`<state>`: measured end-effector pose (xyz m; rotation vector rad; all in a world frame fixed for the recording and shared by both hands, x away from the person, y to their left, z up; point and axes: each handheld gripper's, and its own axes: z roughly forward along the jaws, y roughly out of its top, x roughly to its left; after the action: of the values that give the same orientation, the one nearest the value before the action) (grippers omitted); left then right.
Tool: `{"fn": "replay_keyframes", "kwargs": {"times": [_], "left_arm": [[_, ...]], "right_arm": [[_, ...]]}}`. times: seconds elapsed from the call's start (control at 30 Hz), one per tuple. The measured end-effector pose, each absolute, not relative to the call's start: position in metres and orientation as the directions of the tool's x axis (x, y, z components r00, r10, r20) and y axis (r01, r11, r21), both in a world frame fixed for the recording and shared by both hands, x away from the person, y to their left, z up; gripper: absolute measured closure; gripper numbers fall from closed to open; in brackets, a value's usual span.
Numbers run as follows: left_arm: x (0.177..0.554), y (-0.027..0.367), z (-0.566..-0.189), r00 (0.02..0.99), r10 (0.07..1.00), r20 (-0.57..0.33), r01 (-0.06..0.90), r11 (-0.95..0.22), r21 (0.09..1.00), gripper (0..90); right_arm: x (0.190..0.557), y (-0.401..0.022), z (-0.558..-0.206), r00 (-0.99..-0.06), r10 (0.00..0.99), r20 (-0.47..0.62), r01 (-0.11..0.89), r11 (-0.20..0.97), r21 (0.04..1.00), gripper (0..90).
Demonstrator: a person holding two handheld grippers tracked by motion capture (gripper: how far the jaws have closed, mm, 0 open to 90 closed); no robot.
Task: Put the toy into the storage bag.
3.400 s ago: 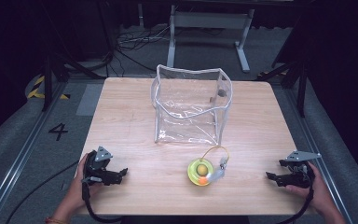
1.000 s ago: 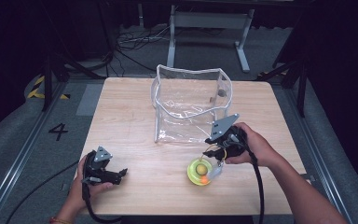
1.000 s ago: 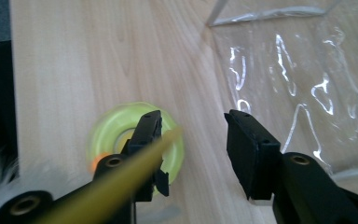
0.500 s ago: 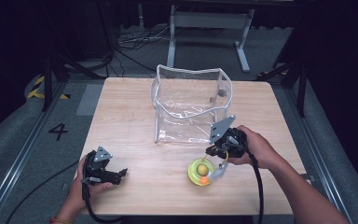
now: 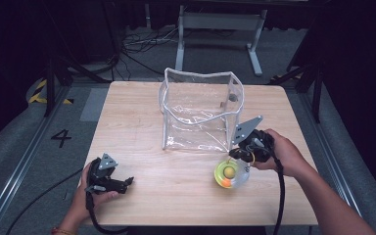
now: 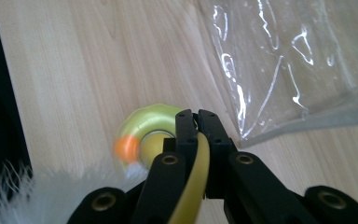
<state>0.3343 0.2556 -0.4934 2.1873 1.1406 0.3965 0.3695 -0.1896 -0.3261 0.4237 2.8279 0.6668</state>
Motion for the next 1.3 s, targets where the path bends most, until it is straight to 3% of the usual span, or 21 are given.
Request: {"fn": "replay_keyframes", "kwargs": {"times": [0.87,1.3], "left_arm": [[0.334,0.256,-0.493,0.579,0.815,-0.023,0.624,-0.425,0.655,0.9],[0.334,0.256,-0.493,0.579,0.815,-0.024,0.625,-0.425,0.655,0.9]], "right_arm": [[0.379,-0.256,-0.284,-0.863,0.474,-0.177,0.344,0.807,0.481,88.4],[0.406,-0.263,-0.239,-0.849,0.489,-0.201,0.381,0.829,0.409,88.4]]}}
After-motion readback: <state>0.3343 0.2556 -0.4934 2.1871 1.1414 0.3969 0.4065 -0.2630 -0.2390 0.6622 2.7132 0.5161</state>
